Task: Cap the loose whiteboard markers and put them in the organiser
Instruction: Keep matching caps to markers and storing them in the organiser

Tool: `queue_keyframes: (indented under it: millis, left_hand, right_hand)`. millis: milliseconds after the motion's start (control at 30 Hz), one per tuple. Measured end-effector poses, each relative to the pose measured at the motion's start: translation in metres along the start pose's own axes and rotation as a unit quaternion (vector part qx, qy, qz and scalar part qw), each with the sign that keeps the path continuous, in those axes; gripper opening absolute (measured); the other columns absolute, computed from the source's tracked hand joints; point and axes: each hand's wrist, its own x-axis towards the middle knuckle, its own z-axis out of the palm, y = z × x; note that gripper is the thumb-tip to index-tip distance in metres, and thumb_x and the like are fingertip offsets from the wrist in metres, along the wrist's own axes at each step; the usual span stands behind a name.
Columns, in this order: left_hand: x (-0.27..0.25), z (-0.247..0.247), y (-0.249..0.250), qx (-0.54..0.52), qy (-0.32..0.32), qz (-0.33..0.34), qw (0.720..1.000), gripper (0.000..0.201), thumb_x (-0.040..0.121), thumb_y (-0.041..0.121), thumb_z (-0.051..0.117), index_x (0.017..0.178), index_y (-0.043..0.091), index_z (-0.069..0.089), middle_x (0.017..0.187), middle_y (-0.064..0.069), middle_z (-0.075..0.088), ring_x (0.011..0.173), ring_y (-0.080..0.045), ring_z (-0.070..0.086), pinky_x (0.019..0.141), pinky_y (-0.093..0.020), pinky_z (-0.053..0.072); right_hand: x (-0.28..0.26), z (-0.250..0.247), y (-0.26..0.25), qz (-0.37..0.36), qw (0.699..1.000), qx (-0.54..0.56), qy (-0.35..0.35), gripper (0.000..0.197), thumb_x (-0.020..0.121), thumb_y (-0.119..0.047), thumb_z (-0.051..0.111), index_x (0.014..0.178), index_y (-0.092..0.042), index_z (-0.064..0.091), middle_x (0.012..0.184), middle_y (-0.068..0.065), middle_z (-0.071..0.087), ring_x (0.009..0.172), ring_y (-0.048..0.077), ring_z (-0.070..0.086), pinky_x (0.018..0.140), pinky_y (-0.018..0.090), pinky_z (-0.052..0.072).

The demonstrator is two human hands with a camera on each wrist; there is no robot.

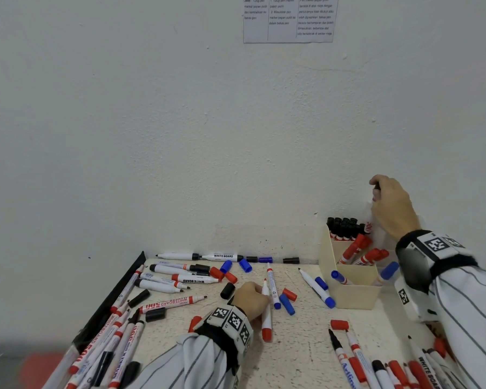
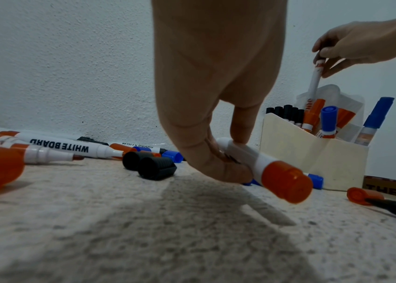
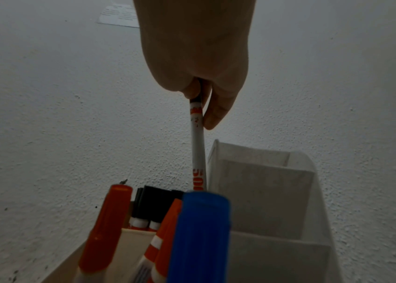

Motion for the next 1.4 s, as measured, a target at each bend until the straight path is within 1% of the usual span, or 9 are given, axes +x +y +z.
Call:
queue_keyframes:
  millis: [333,500,733,1000,1067,1133,1233,1300,1400]
  left_hand:
    - [0.0,-0.001,-0.001,0.001,0.005,-0.005,1.0,0.034,0.093,0.025,0.053,0.125,0.017,0.047,0.107,-0.001,0.052,0.105,-0.018,0.059,0.092,-0.033,0.052]
    - [-0.001,-0.004,-0.001,-0.003,0.017,-0.002,1.0,0.033,0.093,0.023,0.053,0.125,0.017,0.047,0.122,-0.005,0.054,0.107,-0.018,0.059,0.092,-0.031,0.052]
    - [0.001,-0.01,-0.006,-0.021,0.02,-0.009,1.0,0.035,0.092,0.022,0.055,0.125,0.016,0.048,0.125,-0.004,0.052,0.107,-0.017,0.058,0.092,-0.031,0.052]
    - [0.004,-0.013,-0.013,-0.025,0.03,-0.01,0.999,0.034,0.092,0.025,0.052,0.125,0.016,0.049,0.124,-0.004,0.052,0.107,-0.016,0.055,0.095,-0.032,0.05]
    - [0.002,-0.012,-0.014,-0.031,0.034,-0.003,0.999,0.034,0.095,0.026,0.046,0.127,0.015,0.048,0.114,-0.002,0.054,0.101,-0.016,0.055,0.092,-0.03,0.05]
    - [0.0,-0.011,-0.016,-0.055,0.034,0.005,0.998,0.034,0.097,0.025,0.039,0.127,0.011,0.049,0.099,0.0,0.055,0.082,-0.013,0.057,0.078,-0.027,0.053]
    - [-0.006,-0.008,-0.015,-0.053,0.039,0.003,0.998,0.035,0.1,0.024,0.032,0.128,0.009,0.048,0.111,-0.009,0.057,0.063,-0.011,0.053,0.052,-0.02,0.045]
    - [-0.009,-0.007,-0.015,-0.045,0.041,0.01,0.998,0.035,0.1,0.024,0.031,0.125,0.007,0.05,0.116,-0.012,0.057,0.062,-0.01,0.05,0.051,-0.019,0.042]
    - [-0.016,-0.003,-0.018,-0.03,0.031,0.016,0.999,0.029,0.099,0.025,0.034,0.102,0.008,0.057,0.098,-0.007,0.055,0.066,-0.01,0.046,0.066,-0.024,0.043]
  right_hand:
    - [-0.004,0.014,0.0,0.071,0.995,-0.002,-0.067,0.033,0.09,0.006,0.046,0.122,0.001,0.048,0.113,0.027,0.051,0.101,0.037,0.052,0.087,0.041,0.043]
    - [-0.007,0.027,0.003,0.135,0.988,-0.014,-0.075,0.013,0.089,0.002,0.051,0.102,0.003,0.055,0.101,0.028,0.06,0.091,0.037,0.057,0.078,0.04,0.048]
    - [-0.016,0.033,-0.006,0.14,0.942,-0.183,-0.246,0.026,0.094,-0.015,0.046,0.105,0.001,0.062,0.113,0.016,0.063,0.107,0.027,0.057,0.085,0.024,0.041]
    - [-0.018,0.041,-0.008,0.136,0.93,-0.193,-0.28,0.022,0.091,-0.011,0.047,0.104,-0.002,0.063,0.095,0.012,0.063,0.081,0.02,0.049,0.072,0.023,0.034]
    - [-0.02,0.037,-0.012,0.098,0.946,-0.207,-0.228,0.021,0.088,-0.013,0.05,0.099,-0.007,0.067,0.084,0.006,0.059,0.079,0.019,0.05,0.072,0.024,0.035]
    - [-0.024,0.033,-0.025,0.052,0.973,-0.166,-0.152,0.02,0.088,-0.013,0.051,0.097,-0.01,0.068,0.085,0.004,0.059,0.082,0.019,0.051,0.073,0.026,0.038]
    - [-0.032,0.023,-0.056,0.061,0.975,0.046,-0.207,0.016,0.092,-0.008,0.048,0.101,-0.007,0.062,0.082,0.003,0.057,0.071,0.014,0.051,0.062,0.022,0.04]
    - [-0.04,0.014,-0.076,0.052,0.955,0.106,-0.272,0.015,0.093,-0.007,0.048,0.102,-0.009,0.06,0.081,0.003,0.06,0.062,0.012,0.052,0.054,0.019,0.043]
    - [-0.056,-0.001,-0.097,0.06,0.903,0.127,-0.405,0.013,0.094,-0.01,0.049,0.103,-0.013,0.058,0.081,0.004,0.062,0.056,0.012,0.055,0.05,0.019,0.046]
